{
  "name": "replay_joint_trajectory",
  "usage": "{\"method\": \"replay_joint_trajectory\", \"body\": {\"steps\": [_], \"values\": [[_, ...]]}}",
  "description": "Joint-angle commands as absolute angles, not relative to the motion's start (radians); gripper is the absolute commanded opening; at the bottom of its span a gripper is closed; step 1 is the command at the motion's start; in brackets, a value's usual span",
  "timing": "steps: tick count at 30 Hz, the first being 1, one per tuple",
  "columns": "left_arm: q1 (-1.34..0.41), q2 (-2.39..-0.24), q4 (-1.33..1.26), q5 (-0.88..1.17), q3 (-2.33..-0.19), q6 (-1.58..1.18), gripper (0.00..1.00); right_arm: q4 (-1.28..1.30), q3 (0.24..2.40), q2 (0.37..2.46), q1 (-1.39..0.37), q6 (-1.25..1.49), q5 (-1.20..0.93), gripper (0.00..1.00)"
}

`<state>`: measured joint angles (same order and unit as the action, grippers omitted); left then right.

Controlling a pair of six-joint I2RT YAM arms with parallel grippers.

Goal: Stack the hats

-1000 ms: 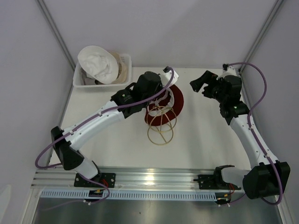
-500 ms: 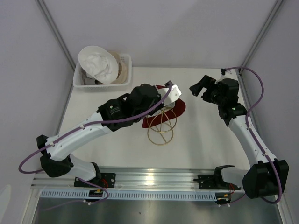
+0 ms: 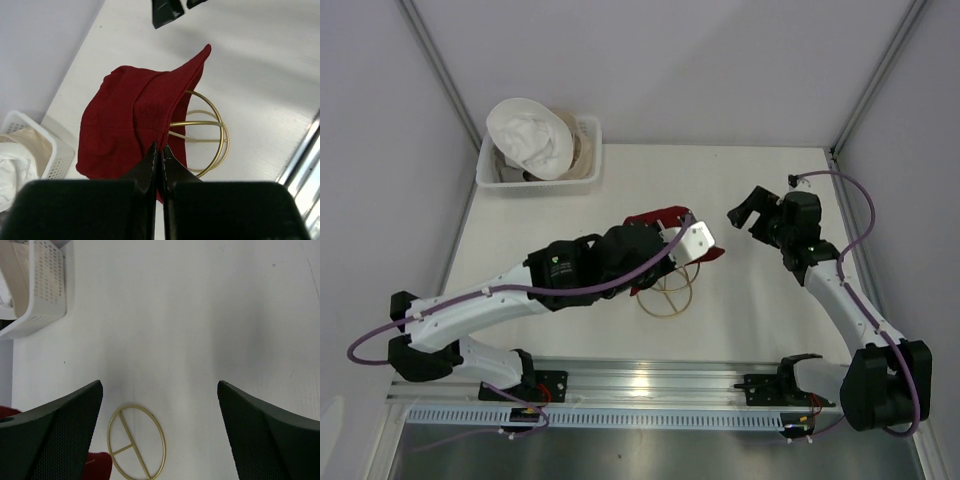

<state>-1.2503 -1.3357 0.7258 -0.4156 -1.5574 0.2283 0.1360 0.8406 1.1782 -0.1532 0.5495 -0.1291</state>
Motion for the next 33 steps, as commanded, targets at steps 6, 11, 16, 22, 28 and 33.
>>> {"method": "replay_joint_trajectory", "body": {"steps": [6,11,16,22,28,33], "values": [[-1.42,-1.384,0.713,-0.48,-1.551,0.015,0.01,0.149,0.727,0.996,-0.149,0.595,-0.002,0.99],[-1.462,-1.443,0.763,-0.586,-1.539,-0.212,0.01,0.117,0.641,0.911,-0.15,0.627,0.026,0.99],[-1.627,-1.483,0.77,-0.816,-1.451,-0.354,0.01,0.124,0.597,0.867,-0.149,0.629,0.046,0.99],[-1.738,-1.62,0.773,-0.888,-1.466,-0.439,0.01,0.118,0.554,0.833,-0.149,0.629,0.029,0.99],[-1.744,-1.669,0.619,-0.769,-1.405,-0.388,0.01,0.132,0.566,0.818,-0.149,0.623,0.023,1.0],[-1.744,-1.666,0.525,-0.687,-1.335,-0.331,0.01,0.135,0.555,0.81,-0.15,0.62,0.012,0.99]]}}
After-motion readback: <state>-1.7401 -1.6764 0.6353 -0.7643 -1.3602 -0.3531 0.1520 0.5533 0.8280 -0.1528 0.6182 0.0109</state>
